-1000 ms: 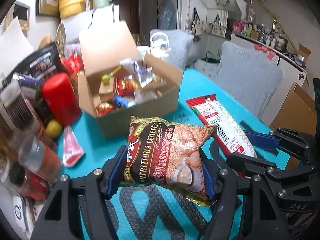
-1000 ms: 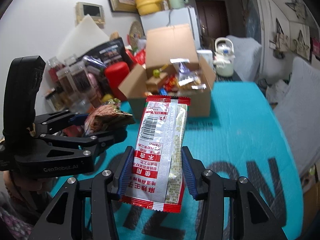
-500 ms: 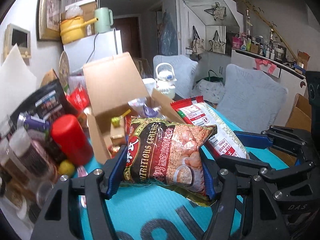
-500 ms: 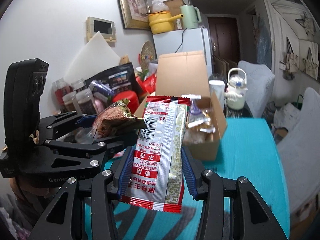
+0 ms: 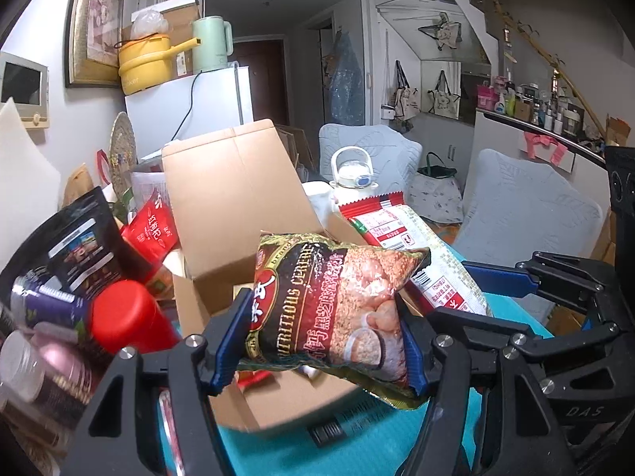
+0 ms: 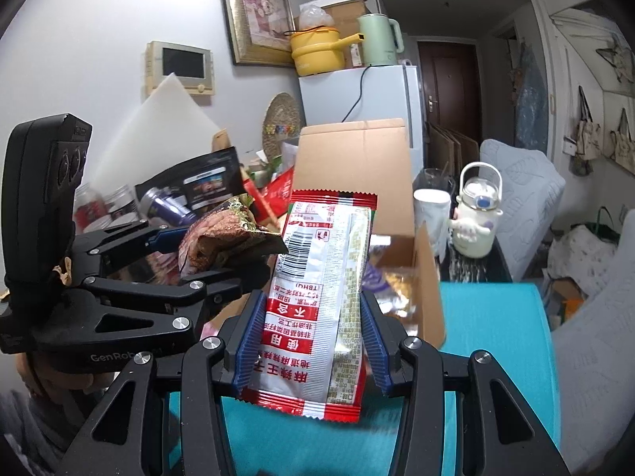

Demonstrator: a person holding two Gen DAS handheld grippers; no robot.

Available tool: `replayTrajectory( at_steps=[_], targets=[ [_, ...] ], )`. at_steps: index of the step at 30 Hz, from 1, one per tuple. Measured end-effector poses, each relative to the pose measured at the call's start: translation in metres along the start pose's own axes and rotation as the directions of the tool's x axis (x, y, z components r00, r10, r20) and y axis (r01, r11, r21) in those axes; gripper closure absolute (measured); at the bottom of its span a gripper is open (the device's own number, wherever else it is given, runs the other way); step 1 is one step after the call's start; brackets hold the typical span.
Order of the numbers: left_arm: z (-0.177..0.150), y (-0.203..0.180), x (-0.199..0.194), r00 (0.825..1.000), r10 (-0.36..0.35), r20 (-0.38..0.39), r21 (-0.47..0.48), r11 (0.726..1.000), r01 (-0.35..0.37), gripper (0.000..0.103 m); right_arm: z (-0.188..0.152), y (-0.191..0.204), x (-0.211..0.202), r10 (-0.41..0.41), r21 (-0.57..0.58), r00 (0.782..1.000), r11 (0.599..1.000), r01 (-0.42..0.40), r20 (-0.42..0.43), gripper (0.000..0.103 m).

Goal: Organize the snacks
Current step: 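Lower both packets into the box and open both grippers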

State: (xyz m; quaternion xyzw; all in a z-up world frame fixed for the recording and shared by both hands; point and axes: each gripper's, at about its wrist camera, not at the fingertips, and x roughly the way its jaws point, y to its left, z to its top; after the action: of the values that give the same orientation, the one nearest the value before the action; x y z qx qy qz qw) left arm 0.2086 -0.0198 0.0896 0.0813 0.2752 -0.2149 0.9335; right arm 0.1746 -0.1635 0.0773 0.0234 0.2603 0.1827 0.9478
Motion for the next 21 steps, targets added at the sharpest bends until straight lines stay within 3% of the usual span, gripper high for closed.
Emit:
replayTrajectory(
  at_steps=[7,15,17,21],
  targets=[
    [0.009,0.016,0.045,0.999,0.025,-0.022,-0.029,0.999,-0.026,0.038,0.011,-0.022,0.040,0.007,0.000,1.000,1.000,-0.007,-0.008,0.057],
    [-0.010,0.034,0.100,0.991,0.065,-0.114,-0.068,0.995,-0.073,0.038,0.001,-0.035,0.085,0.038,0.001,0.999,0.999,-0.038,-0.038,0.059],
    [-0.016,0.036,0.111,0.986,0.067,-0.152,-0.072,0.994,-0.078,0.038,-0.004,-0.037,0.097,0.028,-0.003,0.998,1.000,-0.028,-0.065,0.087],
    [-0.029,0.035,0.129,0.970,0.089,-0.224,-0.043,0.994,-0.101,0.038,-0.019,-0.039,0.122,0.038,0.000,0.989,0.999,-0.039,-0.145,0.087]
  ],
)
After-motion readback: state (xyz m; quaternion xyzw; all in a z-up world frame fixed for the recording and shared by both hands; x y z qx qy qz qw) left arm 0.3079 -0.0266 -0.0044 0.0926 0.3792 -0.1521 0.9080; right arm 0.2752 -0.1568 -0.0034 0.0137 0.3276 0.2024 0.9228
